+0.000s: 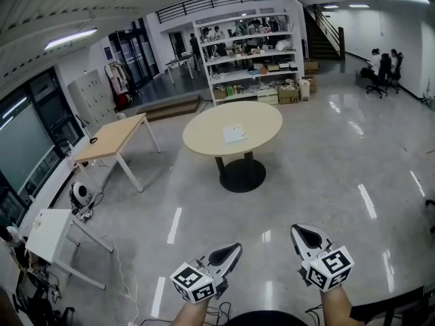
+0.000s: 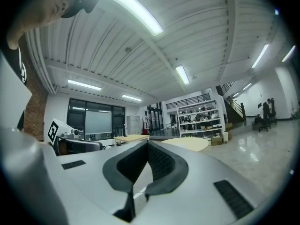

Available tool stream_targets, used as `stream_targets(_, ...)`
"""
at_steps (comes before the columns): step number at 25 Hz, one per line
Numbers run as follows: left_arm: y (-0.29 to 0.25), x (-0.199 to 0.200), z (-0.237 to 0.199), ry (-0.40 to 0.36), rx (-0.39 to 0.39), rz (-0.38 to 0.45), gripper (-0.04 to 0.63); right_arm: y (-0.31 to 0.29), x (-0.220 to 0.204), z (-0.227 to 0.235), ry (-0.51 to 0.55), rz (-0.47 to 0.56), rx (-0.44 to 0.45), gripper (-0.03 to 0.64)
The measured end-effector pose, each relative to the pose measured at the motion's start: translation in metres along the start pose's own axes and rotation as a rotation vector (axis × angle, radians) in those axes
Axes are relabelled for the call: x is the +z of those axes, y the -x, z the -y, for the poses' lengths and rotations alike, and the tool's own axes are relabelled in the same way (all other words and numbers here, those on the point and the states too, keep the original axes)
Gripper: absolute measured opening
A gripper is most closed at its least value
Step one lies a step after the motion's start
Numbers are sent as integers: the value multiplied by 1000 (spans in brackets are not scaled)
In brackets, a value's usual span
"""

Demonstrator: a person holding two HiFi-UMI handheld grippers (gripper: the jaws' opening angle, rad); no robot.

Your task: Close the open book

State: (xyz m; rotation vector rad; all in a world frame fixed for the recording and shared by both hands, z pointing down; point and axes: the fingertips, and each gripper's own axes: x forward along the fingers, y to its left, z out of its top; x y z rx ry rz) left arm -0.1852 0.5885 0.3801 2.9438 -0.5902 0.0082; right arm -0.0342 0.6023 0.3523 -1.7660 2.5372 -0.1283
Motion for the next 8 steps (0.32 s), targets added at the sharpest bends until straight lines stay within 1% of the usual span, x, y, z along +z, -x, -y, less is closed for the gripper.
stream_targets(2,-1,-3,0,5,10,3,-3,2,-4,4,-8,0,5,-2)
stream_targets(3,0,-4,1,5,13,4,-3,3,-5,3,5,-2,4,-2)
stream_targets(8,5,-1,3,16,42,11,-3,12,5,2,143,-3,-35,-2)
